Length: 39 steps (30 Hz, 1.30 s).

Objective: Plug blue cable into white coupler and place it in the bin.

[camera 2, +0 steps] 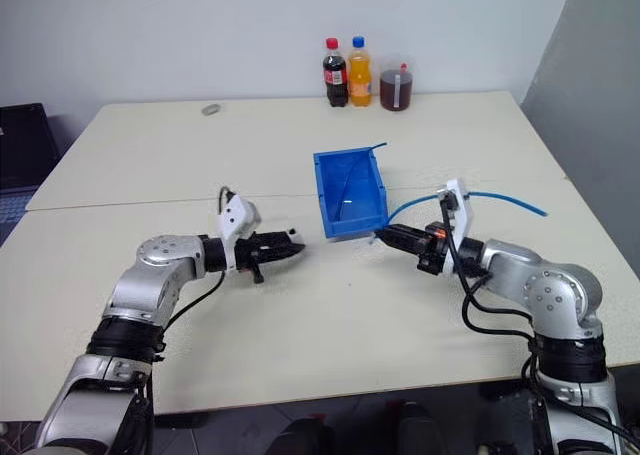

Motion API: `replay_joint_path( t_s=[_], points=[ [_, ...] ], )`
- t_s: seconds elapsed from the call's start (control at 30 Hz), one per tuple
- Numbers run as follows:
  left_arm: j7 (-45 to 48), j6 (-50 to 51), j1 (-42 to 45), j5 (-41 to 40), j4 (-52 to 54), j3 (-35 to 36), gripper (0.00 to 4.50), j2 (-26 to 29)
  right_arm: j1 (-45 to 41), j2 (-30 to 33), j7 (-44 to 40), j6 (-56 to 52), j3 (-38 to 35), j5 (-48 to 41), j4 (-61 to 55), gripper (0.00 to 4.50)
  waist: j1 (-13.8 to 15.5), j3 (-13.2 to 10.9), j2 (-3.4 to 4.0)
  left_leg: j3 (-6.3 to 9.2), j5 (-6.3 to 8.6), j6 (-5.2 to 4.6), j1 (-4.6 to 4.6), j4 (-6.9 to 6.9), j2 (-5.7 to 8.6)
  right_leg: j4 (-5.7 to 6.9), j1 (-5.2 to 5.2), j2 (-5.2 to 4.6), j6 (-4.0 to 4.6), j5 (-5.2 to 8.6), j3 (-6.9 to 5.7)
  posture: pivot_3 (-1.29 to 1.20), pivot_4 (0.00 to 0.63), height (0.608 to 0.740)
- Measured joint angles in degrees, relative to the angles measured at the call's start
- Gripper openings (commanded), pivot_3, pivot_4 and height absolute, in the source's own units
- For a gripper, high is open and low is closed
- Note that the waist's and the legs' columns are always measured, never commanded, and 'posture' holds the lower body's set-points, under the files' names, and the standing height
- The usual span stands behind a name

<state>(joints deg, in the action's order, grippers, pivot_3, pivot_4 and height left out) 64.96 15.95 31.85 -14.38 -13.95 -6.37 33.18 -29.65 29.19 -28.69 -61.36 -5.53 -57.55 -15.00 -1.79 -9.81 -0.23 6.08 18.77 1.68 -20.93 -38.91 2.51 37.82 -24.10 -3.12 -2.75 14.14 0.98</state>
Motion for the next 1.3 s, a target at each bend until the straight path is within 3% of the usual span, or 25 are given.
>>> replay_joint_path(
  t_s=[0.33, 0.53, 0.9, 1.3],
  points=[
    [6.0, -4.6, 0.1, 2.9, -3.5, -9.4, 0.78, -6.2, -0.1, 2.0, -10.7, 13.5, 13.5, 15.4, -4.6, 0.16, 0.0, 0.0, -0.02, -0.01, -0.03, -0.05, 0.0, -0.03, 0.0, 0.02, 0.01, 0.05, 0.0, 0.0, -0.03, 0.0, 0.15, 0.74],
    [7.6, -8.0, 1.5, 4.0, -7.1, -9.7, 0.78, -8.0, 2.1, 2.3, -15.4, 24.2, 20.2, 26.6, -2.1, 0.16, 0.0, 0.0, -0.02, -0.02, -0.06, -0.04, 0.01, -0.05, 0.01, 0.03, 0.02, 0.05, -0.01, 0.0, -0.03, 0.0, 0.15, 0.74],
    [8.4, -10.1, 1.7, 5.4, -8.7, -9.8, 0.78, -9.6, 3.9, 1.5, -20.0, 32.7, 23.8, 36.0, 2.5, 0.16, 0.0, 0.0, -0.02, 0.0, -0.09, 0.01, 0.01, -0.05, 0.01, 0.05, 0.02, 0.05, 0.0, 0.0, -0.03, 0.0, 0.15, 0.74],
    [8.9, -11.9, 0.4, 7.8, -8.6, -10.7, 0.78, -9.1, 3.9, 0.4, -23.6, 36.1, 24.9, 40.1, 6.0, 0.16, 0.0, 0.0, -0.02, 0.0, -0.1, 0.03, 0.02, -0.05, 0.02, 0.06, 0.02, 0.05, 0.0, 0.0, -0.03, 0.0, 0.15, 0.74]
  ],
)
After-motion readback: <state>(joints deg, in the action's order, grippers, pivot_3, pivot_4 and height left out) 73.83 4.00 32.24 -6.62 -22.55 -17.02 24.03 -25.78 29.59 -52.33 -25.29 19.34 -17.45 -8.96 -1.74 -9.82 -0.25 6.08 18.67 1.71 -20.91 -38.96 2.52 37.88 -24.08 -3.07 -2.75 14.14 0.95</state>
